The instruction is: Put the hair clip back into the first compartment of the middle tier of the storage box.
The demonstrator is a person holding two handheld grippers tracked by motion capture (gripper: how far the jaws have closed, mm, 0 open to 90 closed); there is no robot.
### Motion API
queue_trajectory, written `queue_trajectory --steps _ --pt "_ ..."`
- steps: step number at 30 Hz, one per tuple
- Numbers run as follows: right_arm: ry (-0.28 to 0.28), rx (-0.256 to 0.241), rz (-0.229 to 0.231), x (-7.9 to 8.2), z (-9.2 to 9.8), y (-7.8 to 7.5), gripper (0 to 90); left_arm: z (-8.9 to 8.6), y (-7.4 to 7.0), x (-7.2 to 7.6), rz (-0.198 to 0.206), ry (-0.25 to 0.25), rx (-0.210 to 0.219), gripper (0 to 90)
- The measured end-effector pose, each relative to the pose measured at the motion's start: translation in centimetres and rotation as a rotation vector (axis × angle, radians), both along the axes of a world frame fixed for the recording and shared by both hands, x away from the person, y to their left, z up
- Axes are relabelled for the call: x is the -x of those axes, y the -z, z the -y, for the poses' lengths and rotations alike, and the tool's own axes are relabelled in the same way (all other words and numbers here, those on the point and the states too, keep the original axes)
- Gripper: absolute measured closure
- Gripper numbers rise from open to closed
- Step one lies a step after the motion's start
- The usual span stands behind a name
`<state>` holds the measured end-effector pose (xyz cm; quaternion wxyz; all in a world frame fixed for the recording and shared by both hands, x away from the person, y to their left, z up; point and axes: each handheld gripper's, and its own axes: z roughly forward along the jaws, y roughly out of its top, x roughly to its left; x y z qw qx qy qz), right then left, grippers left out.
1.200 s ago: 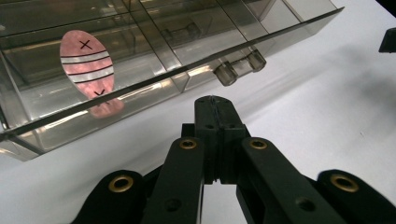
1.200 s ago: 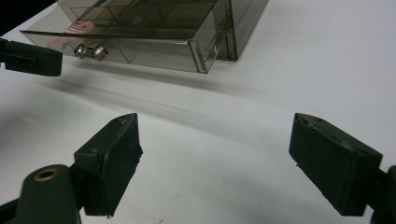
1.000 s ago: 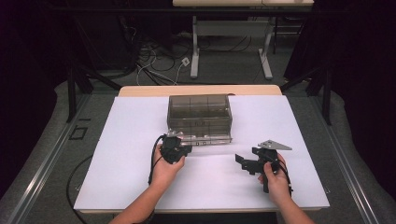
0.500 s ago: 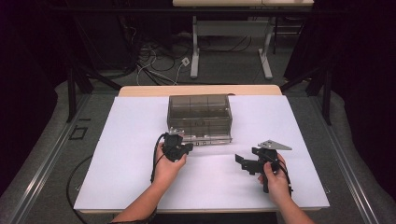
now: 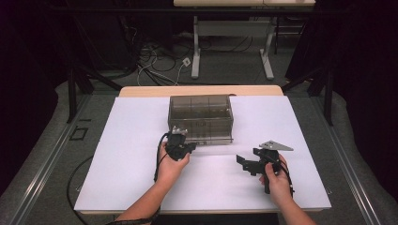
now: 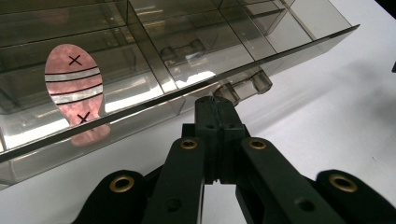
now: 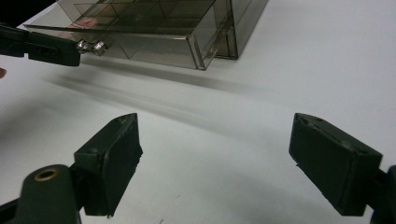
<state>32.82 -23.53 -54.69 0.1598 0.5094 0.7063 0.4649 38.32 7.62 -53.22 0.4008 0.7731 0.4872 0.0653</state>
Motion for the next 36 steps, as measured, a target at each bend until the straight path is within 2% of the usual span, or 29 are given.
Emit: queue_trajectory --steps 4,15,21,27,36 --pt "-0.001 0.01 0.003 0.0 0.0 0.1 15.8 0.2 0.0 -0.2 -0.004 -0.004 0.004 90.0" --pt "-0.001 0.0 0.0 0.0 0.0 0.0 15.8 0.3 0.1 -0.8 -0.003 -0.027 0.009 90.0" --pt "-0.007 0.017 0.009 -0.1 0.1 0.1 15.8 0.4 0.1 -1.3 -0.001 -0.044 0.016 90.0" --pt "-0.005 0.01 -0.003 -0.1 0.0 0.1 15.9 0.4 0.1 -1.5 -0.002 -0.053 0.019 90.0" --pt "-0.003 0.008 0.002 -0.1 0.1 0.0 15.9 0.3 0.1 -2.0 -0.006 -0.07 0.027 90.0"
